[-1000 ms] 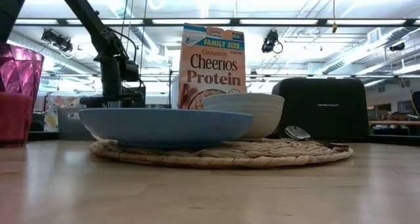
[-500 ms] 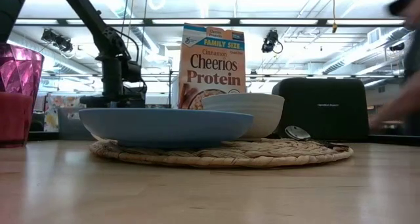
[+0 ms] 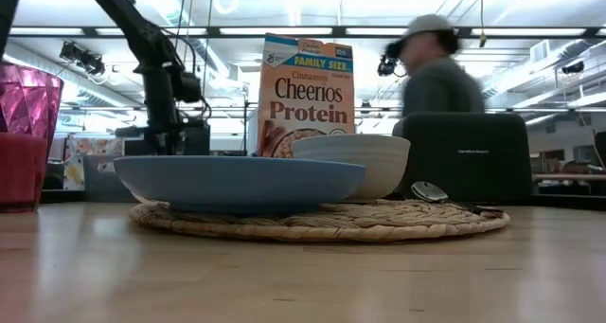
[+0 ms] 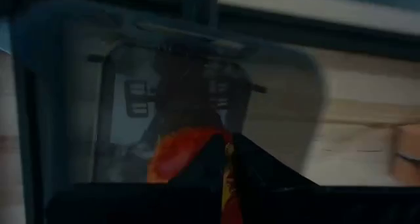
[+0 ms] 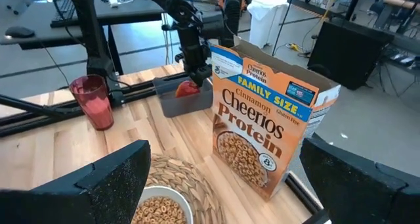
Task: Arrange a breakfast setting
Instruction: Put the red apple on the brown table mat to the left of the white bowl
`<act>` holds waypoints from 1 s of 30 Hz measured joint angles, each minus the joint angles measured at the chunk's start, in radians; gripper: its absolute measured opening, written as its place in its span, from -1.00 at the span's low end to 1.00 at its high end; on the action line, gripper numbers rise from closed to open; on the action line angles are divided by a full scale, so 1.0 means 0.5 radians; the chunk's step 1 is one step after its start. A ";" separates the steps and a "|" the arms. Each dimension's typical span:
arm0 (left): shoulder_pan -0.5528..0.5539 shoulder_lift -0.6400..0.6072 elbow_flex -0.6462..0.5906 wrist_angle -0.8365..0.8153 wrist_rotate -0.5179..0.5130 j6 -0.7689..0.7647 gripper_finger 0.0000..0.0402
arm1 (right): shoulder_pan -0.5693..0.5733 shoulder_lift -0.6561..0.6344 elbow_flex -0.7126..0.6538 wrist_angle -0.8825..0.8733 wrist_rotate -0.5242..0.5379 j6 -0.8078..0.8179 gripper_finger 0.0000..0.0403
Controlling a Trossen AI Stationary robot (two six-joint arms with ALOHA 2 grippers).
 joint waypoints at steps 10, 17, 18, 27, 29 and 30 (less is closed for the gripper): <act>-0.040 -0.612 0.000 -0.008 0.001 0.059 -0.88 | 0.000 -0.047 0.000 0.319 0.000 -0.449 0.94; -0.286 -1.147 0.001 -0.057 -0.002 0.040 -0.89 | 0.056 -0.129 0.002 0.511 -0.166 -0.480 0.87; -0.348 -1.215 0.001 -0.052 -0.002 0.027 -0.89 | 0.085 -0.129 0.002 0.522 -0.235 -0.480 0.87; -1.244 -1.513 0.002 0.137 -0.293 -0.053 -0.89 | 0.425 -0.035 0.002 0.424 -0.431 -0.415 0.85; -1.464 -1.500 0.002 0.203 -0.435 -0.073 -0.89 | 0.495 -0.007 0.002 0.394 -0.384 -0.345 0.85; -1.560 -1.480 0.002 0.233 -0.512 -0.076 -0.89 | 0.530 0.004 0.001 0.383 -0.350 -0.303 0.85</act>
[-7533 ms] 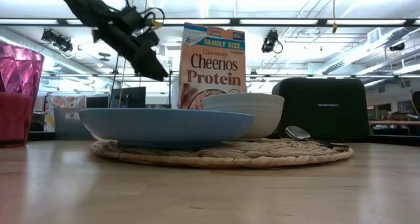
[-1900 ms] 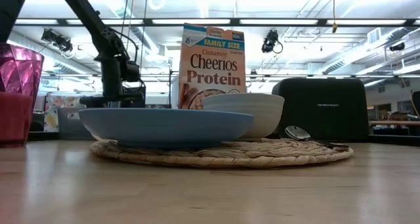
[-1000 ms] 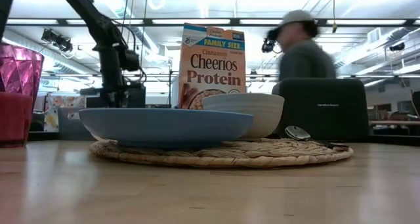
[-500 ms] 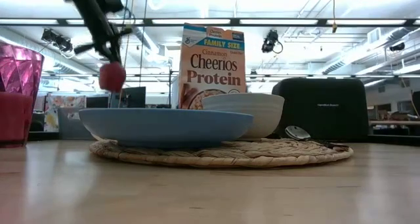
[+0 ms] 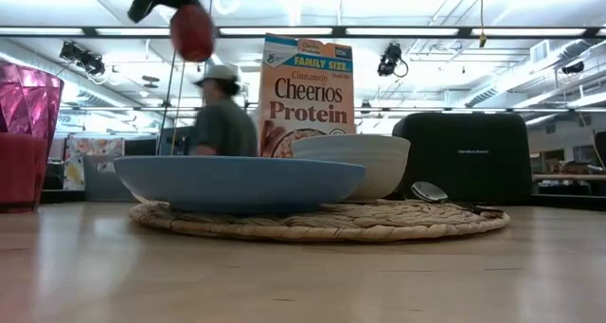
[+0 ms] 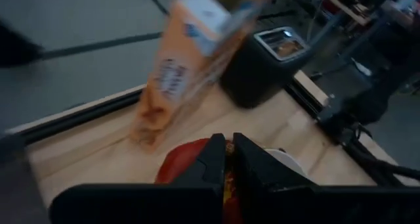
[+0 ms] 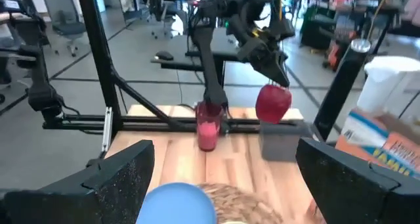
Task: Arrange a breakfast setting
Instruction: Put the red apple on the brown table mat to the left of the white bowl
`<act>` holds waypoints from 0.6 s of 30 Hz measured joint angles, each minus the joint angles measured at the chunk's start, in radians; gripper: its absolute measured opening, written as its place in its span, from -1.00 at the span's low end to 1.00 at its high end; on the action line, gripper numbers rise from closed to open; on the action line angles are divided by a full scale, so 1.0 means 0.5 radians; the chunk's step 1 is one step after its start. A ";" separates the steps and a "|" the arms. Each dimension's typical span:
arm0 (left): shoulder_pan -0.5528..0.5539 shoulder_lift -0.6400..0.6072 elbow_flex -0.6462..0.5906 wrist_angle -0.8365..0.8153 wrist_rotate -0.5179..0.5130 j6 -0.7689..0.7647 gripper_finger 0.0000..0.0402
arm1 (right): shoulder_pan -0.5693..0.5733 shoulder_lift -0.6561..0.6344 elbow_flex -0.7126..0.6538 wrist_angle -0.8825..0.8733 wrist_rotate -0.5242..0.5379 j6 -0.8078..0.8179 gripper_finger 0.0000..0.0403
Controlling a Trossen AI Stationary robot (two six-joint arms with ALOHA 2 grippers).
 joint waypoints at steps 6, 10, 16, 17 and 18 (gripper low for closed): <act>-0.390 0.192 0.000 0.151 -0.334 0.024 -0.90 | 0.213 0.066 -0.001 -0.013 0.209 0.313 0.85; -0.535 0.374 -0.020 0.235 -0.361 0.078 -0.90 | 0.341 0.120 -0.001 -0.014 0.414 0.516 0.85; -0.711 0.547 -0.307 0.811 -0.362 0.134 -0.90 | 0.496 0.250 -0.001 -0.015 0.696 0.809 0.85; -0.730 0.563 -0.379 0.908 -0.362 0.137 -0.90 | 0.517 0.275 -0.001 -0.014 0.735 0.862 0.85; -0.749 0.575 -0.452 0.996 -0.369 0.136 -0.90 | 0.538 0.301 -0.001 -0.013 0.767 0.914 0.85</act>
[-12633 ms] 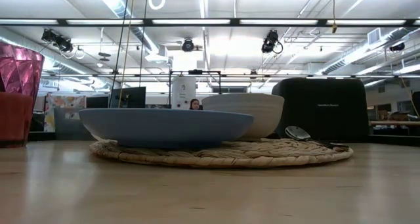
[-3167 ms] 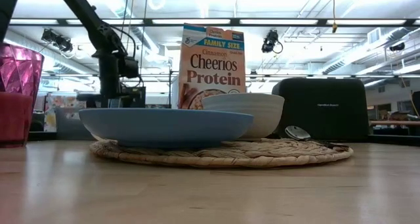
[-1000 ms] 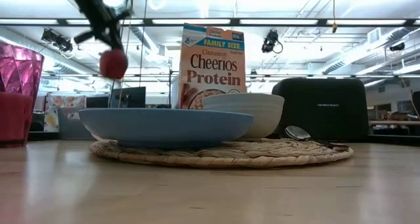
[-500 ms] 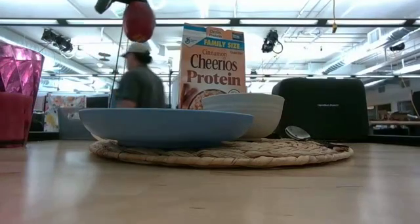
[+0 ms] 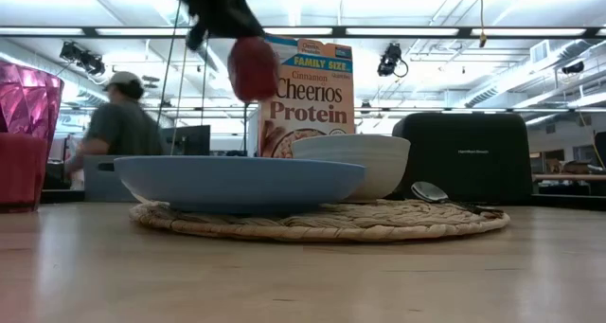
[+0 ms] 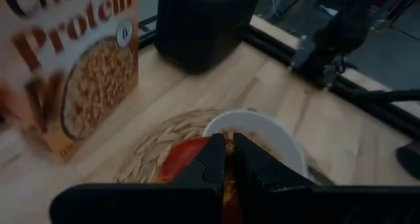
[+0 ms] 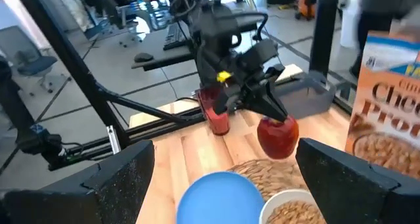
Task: Arrange a breakfast setting
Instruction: Put the red apple on the brown table mat to the left of the white bowl
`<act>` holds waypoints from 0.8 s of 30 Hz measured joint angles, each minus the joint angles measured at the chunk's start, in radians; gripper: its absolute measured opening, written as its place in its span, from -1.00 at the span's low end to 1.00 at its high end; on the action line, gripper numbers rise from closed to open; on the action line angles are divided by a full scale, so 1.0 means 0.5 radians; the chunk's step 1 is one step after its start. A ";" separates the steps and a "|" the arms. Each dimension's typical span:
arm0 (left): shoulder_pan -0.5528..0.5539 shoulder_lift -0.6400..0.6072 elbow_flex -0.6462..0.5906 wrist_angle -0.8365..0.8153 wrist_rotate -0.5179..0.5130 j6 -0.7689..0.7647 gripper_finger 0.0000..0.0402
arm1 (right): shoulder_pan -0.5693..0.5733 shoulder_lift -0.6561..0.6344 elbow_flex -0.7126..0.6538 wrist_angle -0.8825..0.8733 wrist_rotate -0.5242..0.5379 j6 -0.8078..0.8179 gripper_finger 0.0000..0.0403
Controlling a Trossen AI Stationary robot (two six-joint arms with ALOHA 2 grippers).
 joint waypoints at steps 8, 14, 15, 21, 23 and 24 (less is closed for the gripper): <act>-0.038 0.010 -0.513 0.580 -0.200 0.004 -0.90 | 0.077 0.212 0.000 0.028 0.123 0.322 0.85; -0.012 0.201 -0.642 0.923 -0.205 -0.013 -0.90 | 0.035 0.292 0.000 0.229 0.127 0.269 0.85; -0.014 0.256 -0.641 0.939 -0.203 -0.012 -0.90 | 0.024 0.290 -0.001 0.250 0.127 0.250 0.85; 0.004 0.548 -0.641 1.158 -0.192 -0.030 -0.90 | -0.032 0.270 -0.001 0.342 0.128 0.225 0.85; 0.020 0.567 -0.644 1.153 -0.197 -0.070 -0.90 | -0.039 0.269 -0.001 0.345 0.126 0.199 0.85; 0.025 0.566 -0.643 1.158 -0.199 -0.069 -0.90 | -0.045 0.271 -0.001 0.344 0.114 0.189 0.85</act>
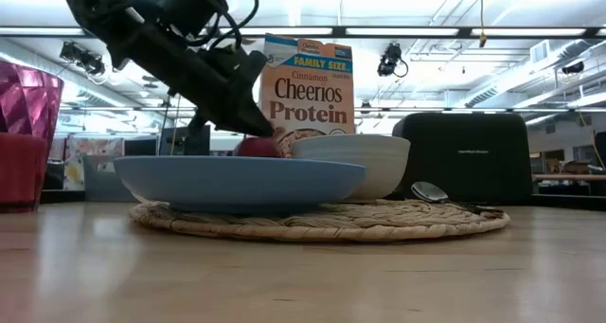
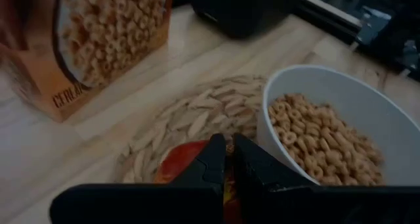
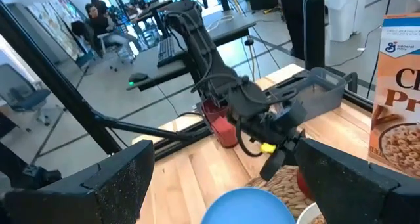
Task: Arrange a breakfast setting
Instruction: Put the red apple on the brown table mat to the left of the white bowl
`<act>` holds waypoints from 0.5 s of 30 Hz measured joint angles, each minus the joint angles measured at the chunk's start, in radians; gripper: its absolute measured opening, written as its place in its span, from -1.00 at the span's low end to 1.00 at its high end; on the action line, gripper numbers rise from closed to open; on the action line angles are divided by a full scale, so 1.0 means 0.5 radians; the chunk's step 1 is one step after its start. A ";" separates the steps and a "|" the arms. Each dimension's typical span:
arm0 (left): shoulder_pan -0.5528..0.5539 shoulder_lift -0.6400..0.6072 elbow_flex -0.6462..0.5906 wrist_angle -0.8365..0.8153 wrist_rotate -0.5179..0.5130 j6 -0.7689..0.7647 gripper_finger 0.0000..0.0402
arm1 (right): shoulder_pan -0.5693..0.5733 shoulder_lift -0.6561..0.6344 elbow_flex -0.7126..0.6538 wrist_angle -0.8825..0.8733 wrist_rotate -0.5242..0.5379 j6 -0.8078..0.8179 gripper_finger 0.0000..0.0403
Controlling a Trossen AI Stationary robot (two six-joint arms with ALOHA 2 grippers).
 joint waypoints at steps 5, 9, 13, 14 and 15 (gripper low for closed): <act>0.033 -0.001 0.002 -0.006 0.000 0.004 -0.87 | -0.015 0.000 0.000 0.001 -0.011 -0.018 0.85; 0.057 -0.001 0.002 -0.018 0.001 -0.050 -0.88 | -0.017 0.000 0.000 0.002 -0.032 -0.035 0.85; 0.084 -0.001 0.002 -0.019 0.001 -0.052 -0.88 | -0.019 0.000 0.000 0.002 -0.062 -0.071 0.85; 0.086 -0.001 0.002 -0.021 0.001 -0.056 -0.88 | -0.024 0.000 0.000 0.001 -0.062 -0.071 0.85; 0.086 -0.001 0.002 -0.024 0.002 -0.065 -0.88 | -0.027 0.000 0.000 0.001 -0.062 -0.071 0.85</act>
